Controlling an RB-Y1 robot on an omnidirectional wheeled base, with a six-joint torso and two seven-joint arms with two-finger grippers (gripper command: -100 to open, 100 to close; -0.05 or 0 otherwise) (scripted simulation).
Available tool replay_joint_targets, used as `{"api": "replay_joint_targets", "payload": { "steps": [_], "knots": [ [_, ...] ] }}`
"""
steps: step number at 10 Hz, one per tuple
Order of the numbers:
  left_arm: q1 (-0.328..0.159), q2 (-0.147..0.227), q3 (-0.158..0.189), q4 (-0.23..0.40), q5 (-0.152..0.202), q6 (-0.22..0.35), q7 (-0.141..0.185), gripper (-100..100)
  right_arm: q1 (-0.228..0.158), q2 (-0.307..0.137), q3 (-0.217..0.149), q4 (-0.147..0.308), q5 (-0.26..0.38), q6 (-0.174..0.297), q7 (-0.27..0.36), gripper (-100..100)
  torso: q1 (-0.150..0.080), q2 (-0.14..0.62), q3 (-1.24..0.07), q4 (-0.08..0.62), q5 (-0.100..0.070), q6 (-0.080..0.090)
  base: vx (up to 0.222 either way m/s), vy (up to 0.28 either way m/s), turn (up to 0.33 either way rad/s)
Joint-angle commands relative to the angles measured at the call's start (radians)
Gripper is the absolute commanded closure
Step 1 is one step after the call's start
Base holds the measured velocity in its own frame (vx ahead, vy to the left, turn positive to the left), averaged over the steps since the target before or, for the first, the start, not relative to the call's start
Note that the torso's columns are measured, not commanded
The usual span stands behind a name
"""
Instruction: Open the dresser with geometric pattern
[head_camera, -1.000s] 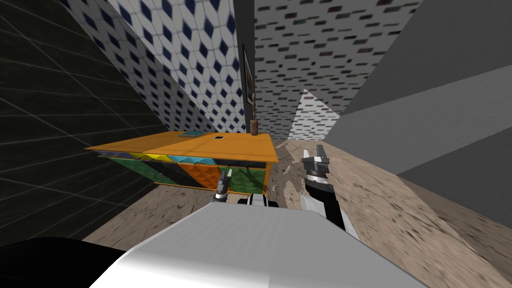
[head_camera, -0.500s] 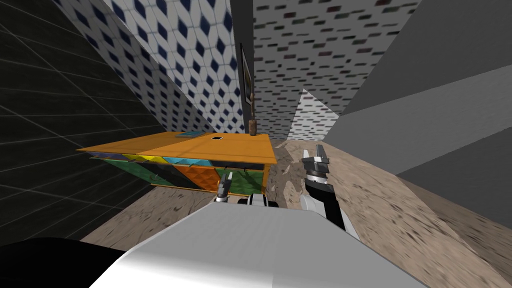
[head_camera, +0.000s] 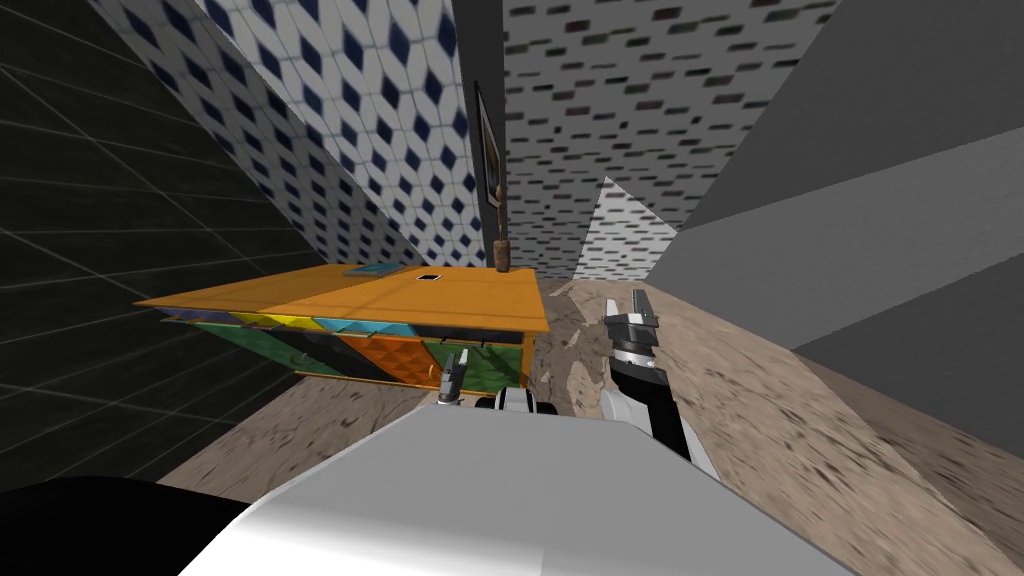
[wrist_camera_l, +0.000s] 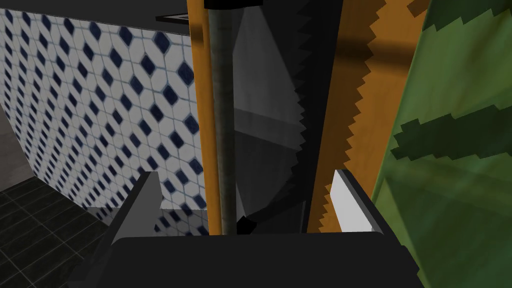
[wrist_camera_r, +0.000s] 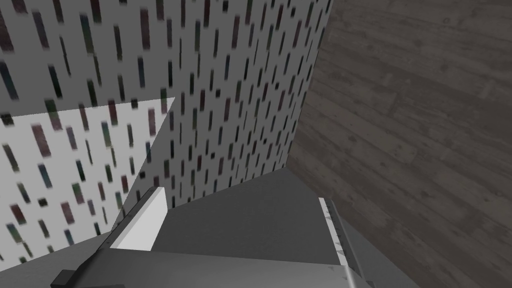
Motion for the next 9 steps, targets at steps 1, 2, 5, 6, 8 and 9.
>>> {"api": "replay_joint_targets", "payload": {
  "steps": [1,2,5,6,8,9],
  "knots": [
    [-0.054,0.003,0.016,0.002,0.006,0.05,0.001,-100,0.0,0.0,0.0,0.0,0.0,0.0,0.0,0,0.0,0.002,0.001,0.001,0.0,0.0,-0.058,-0.01,-0.022],
    [-0.072,0.005,0.021,0.003,0.008,0.066,0.001,-100,0.0,0.0,0.0,0.0,0.0,0.0,0.0,0,-0.001,0.002,0.001,0.001,0.0,0.0,-0.077,-0.011,-0.011],
    [-0.126,0.008,0.037,0.006,0.014,0.116,0.002,-100,0.0,0.0,0.0,0.0,0.0,0.0,0.0,0,-0.002,-0.002,-0.001,-0.001,0.0,0.0,-0.068,-0.009,-0.011],
    [-0.144,0.009,0.042,0.006,0.017,0.132,0.003,-100,0.0,0.0,0.0,0.0,0.0,0.0,0.0,0,-0.002,-0.003,-0.002,-0.001,0.0,0.0,-0.058,-0.006,-0.01],
    [-0.18,0.011,0.053,0.008,0.021,0.165,0.003,-100,0.0,0.0,0.0,0.0,0.0,0.0,0.0,0,-0.002,-0.002,-0.001,-0.001,0.0,0.0,-0.053,-0.012,-0.011],
    [-0.179,0.01,0.051,0.019,0.02,0.151,0.002,-100,0.0,0.0,0.0,0.0,0.0,0.0,0.0,0,-0.002,-0.001,-0.001,0.0,0.0,0.0,-0.025,-0.006,-0.004]
  ]
}}
